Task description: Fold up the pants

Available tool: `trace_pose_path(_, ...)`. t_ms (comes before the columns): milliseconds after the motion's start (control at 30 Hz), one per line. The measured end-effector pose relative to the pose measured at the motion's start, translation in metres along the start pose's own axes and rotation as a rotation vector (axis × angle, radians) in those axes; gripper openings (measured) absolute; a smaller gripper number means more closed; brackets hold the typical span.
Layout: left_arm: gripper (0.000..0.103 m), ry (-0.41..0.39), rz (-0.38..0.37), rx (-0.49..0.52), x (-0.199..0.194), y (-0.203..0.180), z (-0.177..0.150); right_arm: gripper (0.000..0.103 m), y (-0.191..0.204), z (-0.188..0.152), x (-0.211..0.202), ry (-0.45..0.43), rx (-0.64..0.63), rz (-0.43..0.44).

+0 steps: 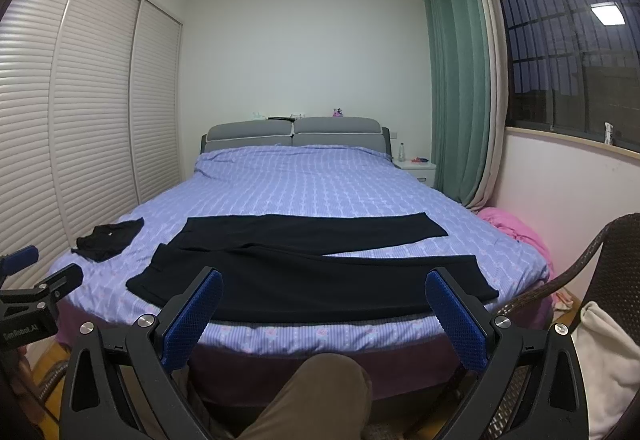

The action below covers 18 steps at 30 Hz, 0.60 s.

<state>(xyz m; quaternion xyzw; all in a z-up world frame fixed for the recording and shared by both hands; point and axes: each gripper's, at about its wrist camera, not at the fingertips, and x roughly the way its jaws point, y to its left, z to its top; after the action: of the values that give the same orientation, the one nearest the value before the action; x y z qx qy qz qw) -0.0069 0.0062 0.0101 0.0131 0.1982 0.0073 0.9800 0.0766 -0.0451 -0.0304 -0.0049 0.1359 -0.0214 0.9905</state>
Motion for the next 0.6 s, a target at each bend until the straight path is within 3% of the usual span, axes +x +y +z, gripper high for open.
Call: trace_pose_path(600,0.103,-0.006,-0.001,0.006,-0.0014,-0.0003,-0.0001,0.103,-0.0002,-0.0001,0.0013,0.000,0.005,-0.001)
